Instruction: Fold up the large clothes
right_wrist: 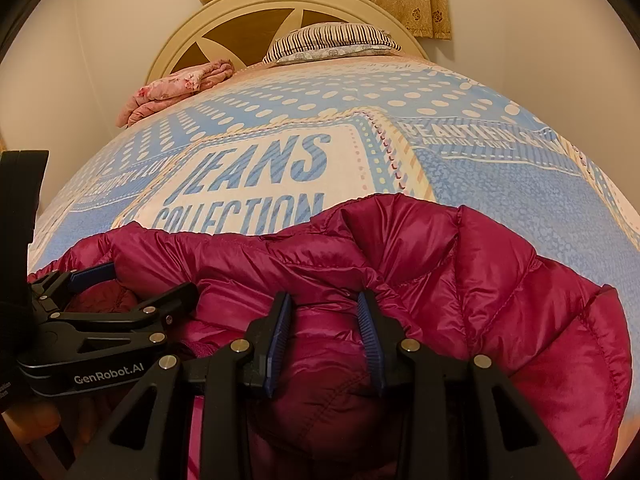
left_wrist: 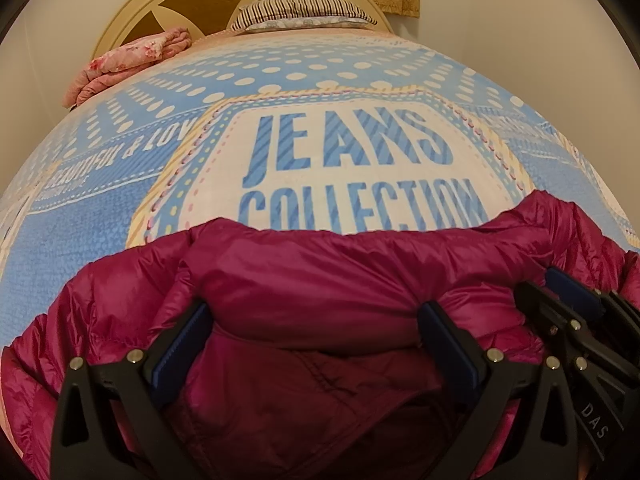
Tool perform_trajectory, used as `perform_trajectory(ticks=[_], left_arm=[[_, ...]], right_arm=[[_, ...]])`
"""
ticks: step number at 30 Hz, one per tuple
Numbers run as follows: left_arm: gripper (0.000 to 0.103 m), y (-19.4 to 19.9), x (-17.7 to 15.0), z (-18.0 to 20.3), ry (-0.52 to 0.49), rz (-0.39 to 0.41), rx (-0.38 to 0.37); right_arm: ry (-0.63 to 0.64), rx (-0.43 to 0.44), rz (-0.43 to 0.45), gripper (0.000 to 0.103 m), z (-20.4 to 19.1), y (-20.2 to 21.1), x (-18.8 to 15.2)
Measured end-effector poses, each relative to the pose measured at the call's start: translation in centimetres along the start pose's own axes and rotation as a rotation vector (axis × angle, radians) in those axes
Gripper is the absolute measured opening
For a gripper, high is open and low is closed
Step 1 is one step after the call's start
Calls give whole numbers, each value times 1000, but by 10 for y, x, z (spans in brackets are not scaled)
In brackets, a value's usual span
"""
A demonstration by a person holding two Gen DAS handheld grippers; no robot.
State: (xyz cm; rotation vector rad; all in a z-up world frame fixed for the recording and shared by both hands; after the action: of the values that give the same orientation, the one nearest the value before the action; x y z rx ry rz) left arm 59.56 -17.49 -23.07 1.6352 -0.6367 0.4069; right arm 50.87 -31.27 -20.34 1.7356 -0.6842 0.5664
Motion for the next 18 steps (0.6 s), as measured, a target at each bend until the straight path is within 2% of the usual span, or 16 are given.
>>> perform_trajectory(ticks=[18], left_arm=[[103, -1, 0, 2, -15, -2, 18]], right_arm=[[8, -15, -13, 37, -1, -3, -1]])
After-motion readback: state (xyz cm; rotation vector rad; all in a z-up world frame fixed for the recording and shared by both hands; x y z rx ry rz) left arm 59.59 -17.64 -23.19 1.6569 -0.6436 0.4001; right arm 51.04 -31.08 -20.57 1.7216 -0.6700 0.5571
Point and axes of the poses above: each gripper's, at about its wrist camera, not at the fingertips, and y roughly against the way its jaws point, z to its right, x to its top, the point moved 7 cm from there along -y, roughly the way its jaws point, and after that the axes turned 12 degrees about x, right-handed, at the moved point
